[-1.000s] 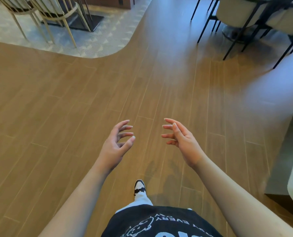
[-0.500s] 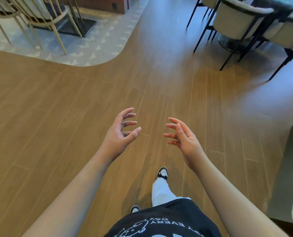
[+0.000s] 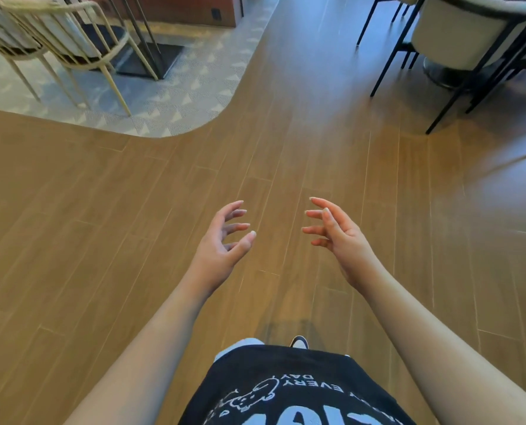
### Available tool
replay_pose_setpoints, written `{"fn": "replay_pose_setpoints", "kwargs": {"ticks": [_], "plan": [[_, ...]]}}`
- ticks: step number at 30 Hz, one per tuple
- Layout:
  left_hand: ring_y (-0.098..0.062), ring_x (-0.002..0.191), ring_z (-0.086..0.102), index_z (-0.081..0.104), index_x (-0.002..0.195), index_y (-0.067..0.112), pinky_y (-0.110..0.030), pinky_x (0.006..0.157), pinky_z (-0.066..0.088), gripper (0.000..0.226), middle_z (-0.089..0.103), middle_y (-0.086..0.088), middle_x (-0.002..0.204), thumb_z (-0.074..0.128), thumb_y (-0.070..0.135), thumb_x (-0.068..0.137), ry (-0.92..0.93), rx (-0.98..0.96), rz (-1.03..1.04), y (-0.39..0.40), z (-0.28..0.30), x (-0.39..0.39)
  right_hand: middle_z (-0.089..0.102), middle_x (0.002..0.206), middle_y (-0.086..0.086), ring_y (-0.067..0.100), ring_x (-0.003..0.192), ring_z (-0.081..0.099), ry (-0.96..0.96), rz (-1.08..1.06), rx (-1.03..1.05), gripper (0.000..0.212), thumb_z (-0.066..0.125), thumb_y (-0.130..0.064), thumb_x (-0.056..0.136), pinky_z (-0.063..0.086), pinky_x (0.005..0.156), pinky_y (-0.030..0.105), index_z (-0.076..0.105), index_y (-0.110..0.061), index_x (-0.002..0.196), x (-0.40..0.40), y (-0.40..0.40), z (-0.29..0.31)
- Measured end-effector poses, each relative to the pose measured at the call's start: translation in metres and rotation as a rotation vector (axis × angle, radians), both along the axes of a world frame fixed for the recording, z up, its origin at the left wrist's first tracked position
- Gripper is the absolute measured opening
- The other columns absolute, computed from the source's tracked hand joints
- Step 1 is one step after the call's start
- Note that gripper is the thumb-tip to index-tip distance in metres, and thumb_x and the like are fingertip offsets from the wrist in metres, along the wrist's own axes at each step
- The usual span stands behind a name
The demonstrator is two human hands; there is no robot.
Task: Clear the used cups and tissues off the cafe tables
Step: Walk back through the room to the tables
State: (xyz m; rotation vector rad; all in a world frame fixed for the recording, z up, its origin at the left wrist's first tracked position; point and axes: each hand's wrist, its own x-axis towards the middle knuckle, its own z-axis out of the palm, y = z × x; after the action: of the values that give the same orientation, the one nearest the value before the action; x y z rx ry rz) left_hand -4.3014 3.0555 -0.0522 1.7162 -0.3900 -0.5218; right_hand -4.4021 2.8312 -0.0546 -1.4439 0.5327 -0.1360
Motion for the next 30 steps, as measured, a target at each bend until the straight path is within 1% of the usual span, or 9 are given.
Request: {"fn": "replay_pose_setpoints", "kwargs": {"ticks": [4,8,10,12,17,20,27,28,30], "plan": [[-0.004,0.122,0.061,0.048,0.139,0.044,-0.035,0.096,0.058,0.060,0.054,0.013,0.138,0.070,0.040,0.084,0.004,0.015,0.019,-0.024,-0.002,0.045,0.069,0.121,-0.007,0.018,0.103,0.072,-0.008,0.032,-0.003,0.028,0.043,-0.041,0.106,0.055,0.079,0.027,0.064,-0.047,0.124,0.052,-0.019,-0.003],[-0.003,0.123,0.060,0.048,0.137,0.048,-0.027,0.089,0.058,0.060,0.055,0.015,0.137,0.071,0.048,0.081,0.011,-0.004,0.005,-0.049,-0.009,0.104,0.069,0.120,-0.008,0.017,0.102,0.071,0.008,0.041,-0.003,0.028,0.044,-0.042,0.105,0.054,0.080,0.028,0.064,-0.046,0.124,0.108,-0.039,-0.011],[-0.004,0.123,0.060,0.050,0.137,0.046,-0.021,0.086,0.055,0.058,0.056,0.015,0.137,0.071,0.043,0.083,0.013,-0.021,0.006,-0.060,-0.017,0.139,0.069,0.120,-0.008,0.017,0.102,0.071,0.014,0.047,-0.020,0.028,0.043,-0.041,0.105,0.055,0.082,0.028,0.064,-0.047,0.124,0.142,-0.049,-0.016],[-0.007,0.123,0.061,0.052,0.137,0.042,-0.020,0.085,0.054,0.055,0.058,0.013,0.136,0.072,0.035,0.086,0.013,-0.049,0.012,-0.069,-0.022,0.177,0.069,0.121,-0.008,0.016,0.103,0.071,0.027,0.046,-0.037,0.028,0.043,-0.040,0.106,0.055,0.084,0.029,0.064,-0.046,0.124,0.178,-0.059,-0.020],[-0.008,0.123,0.060,0.053,0.138,0.037,-0.025,0.088,0.056,0.053,0.059,0.011,0.135,0.070,0.030,0.088,0.006,-0.057,-0.012,-0.095,-0.016,0.272,0.069,0.121,-0.008,0.017,0.104,0.071,0.039,0.030,-0.048,0.030,0.045,-0.048,0.101,0.054,0.084,0.029,0.064,-0.046,0.124,0.268,-0.080,-0.010],[-0.008,0.122,0.060,0.053,0.140,0.034,-0.026,0.089,0.057,0.053,0.059,0.010,0.134,0.069,0.031,0.089,-0.014,-0.036,-0.055,-0.113,-0.010,0.327,0.069,0.122,-0.006,0.018,0.104,0.071,0.036,0.008,-0.055,0.029,0.045,-0.044,0.103,0.055,0.083,0.029,0.064,-0.043,0.125,0.314,-0.092,-0.006],[-0.010,0.124,0.060,0.054,0.137,0.043,-0.026,0.087,0.056,0.053,0.060,0.016,0.131,0.069,0.045,0.086,-0.031,-0.055,-0.101,-0.173,-0.013,0.422,0.069,0.120,-0.007,0.019,0.105,0.071,0.038,-0.068,-0.061,0.029,0.045,-0.045,0.102,0.056,0.084,0.031,0.062,-0.043,0.126,0.388,-0.155,-0.007],[-0.010,0.124,0.060,0.054,0.136,0.044,-0.028,0.087,0.057,0.052,0.060,0.016,0.131,0.069,0.045,0.086,-0.028,-0.054,-0.106,-0.184,-0.016,0.433,0.070,0.120,-0.008,0.019,0.105,0.071,0.045,-0.076,-0.056,0.030,0.046,-0.046,0.101,0.056,0.083,0.031,0.062,-0.044,0.126,0.397,-0.167,-0.009],[-0.013,0.124,0.060,0.054,0.135,0.045,-0.038,0.090,0.060,0.051,0.060,0.014,0.132,0.070,0.042,0.087,-0.016,-0.059,-0.109,-0.206,-0.022,0.455,0.070,0.120,-0.008,0.019,0.106,0.071,0.053,-0.088,-0.044,0.032,0.046,-0.050,0.099,0.055,0.082,0.030,0.062,-0.045,0.125,0.416,-0.191,-0.014]]}}
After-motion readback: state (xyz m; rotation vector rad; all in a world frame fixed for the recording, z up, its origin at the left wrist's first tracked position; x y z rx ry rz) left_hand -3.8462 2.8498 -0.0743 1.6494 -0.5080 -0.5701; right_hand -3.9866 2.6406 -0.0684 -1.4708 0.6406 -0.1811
